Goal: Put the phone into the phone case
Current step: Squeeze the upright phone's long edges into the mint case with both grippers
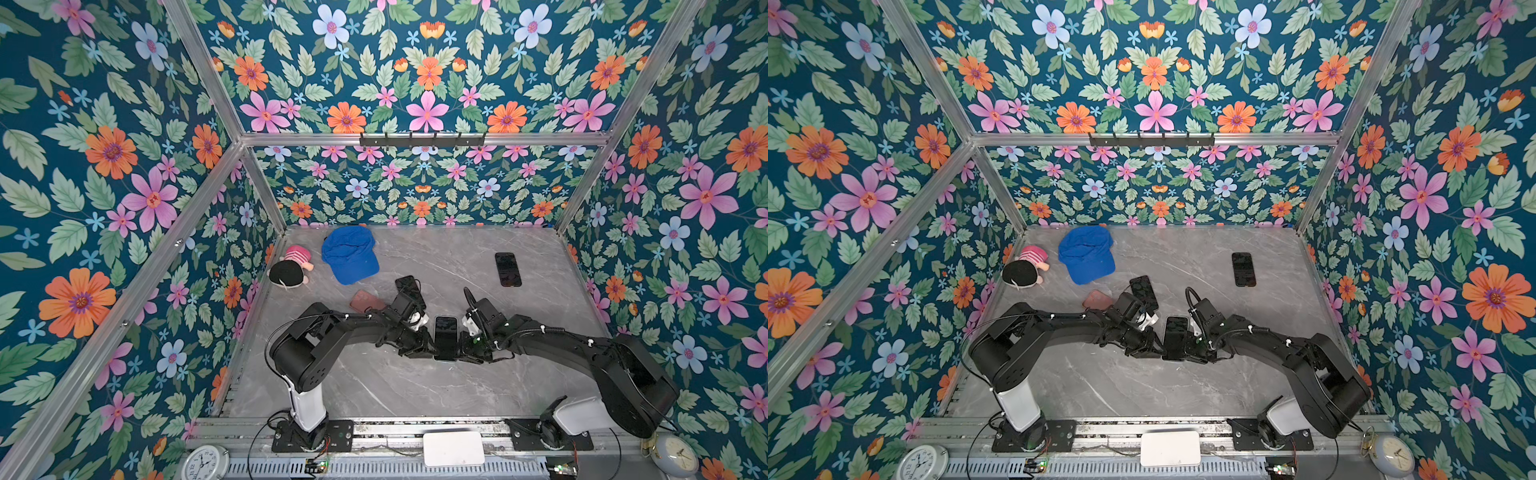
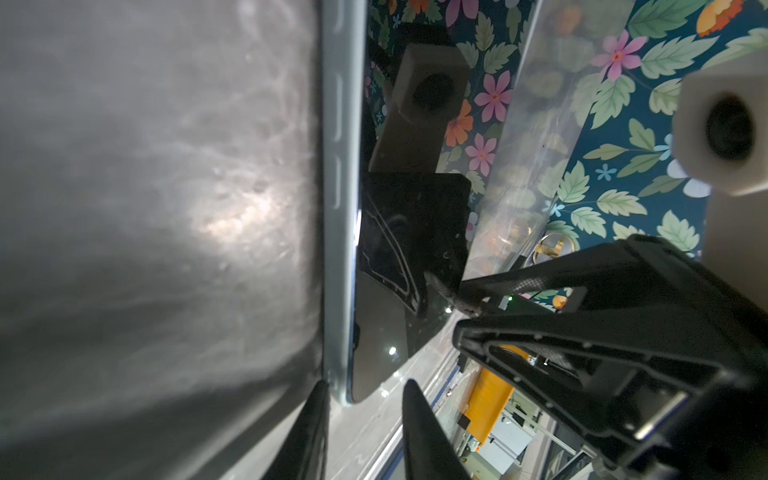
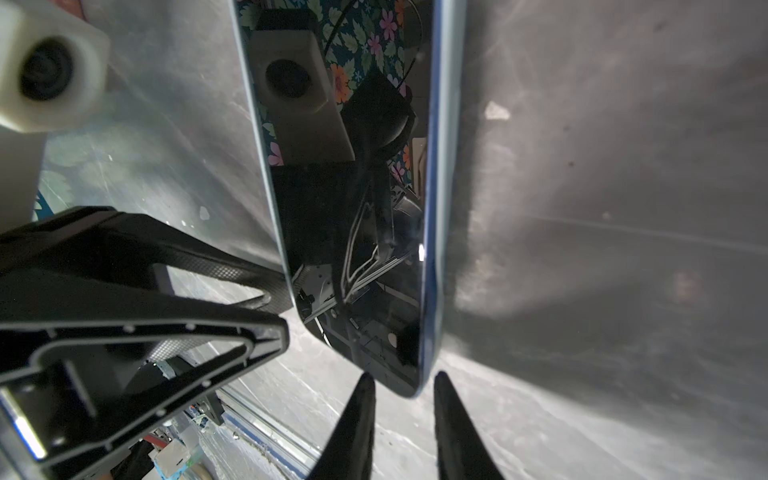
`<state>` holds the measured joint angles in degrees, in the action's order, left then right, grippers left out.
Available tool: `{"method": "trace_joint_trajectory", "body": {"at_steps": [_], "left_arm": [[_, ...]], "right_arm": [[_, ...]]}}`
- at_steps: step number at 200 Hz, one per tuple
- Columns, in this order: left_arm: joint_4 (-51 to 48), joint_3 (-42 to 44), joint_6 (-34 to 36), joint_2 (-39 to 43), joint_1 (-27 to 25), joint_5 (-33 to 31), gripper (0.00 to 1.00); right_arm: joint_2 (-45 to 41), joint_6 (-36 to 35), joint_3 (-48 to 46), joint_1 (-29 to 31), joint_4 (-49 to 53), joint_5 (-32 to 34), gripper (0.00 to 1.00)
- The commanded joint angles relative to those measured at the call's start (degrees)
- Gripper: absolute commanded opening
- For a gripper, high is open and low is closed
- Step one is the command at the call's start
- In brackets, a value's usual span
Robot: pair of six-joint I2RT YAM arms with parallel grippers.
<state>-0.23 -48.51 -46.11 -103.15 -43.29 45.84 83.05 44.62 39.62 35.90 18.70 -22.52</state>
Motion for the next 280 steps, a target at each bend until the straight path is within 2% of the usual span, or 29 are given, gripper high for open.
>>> {"method": "trace_joint_trajectory", "body": {"at_steps": [1, 50, 121, 231, 259, 280], "left_arm": [[2.1, 0.2, -0.3, -0.2, 0.0, 1.1, 0.32], [3.9, 0.8, -1.1, -0.9, 0.0, 1.9, 0.32], [7.6, 2.0, -3.1, -1.5, -0.2, 2.8, 0.27], [8.1, 2.2, -3.3, -1.4, -0.4, 2.8, 0.26], [5.5, 2.0, -2.1, -0.4, -0.2, 2.2, 0.26], [0.1, 1.0, 0.2, 0.4, -0.1, 0.5, 0.26]], "right_arm": [[0.5, 0.4, 0.5, 0.2, -0.4, -0.6, 0.24], [1.4, 0.7, 0.6, 0.5, -1.3, -1.4, 0.19], [3.2, 1.3, 0.3, 0.9, -4.1, -3.2, 0.12], [4.0, 1.3, 0.2, 1.0, -3.5, -2.9, 0.00], [0.5, 0.3, 1.2, 1.0, 1.0, -0.2, 0.01], [-2.3, -0.1, 1.1, 1.0, 3.3, 2.4, 0.08]]}}
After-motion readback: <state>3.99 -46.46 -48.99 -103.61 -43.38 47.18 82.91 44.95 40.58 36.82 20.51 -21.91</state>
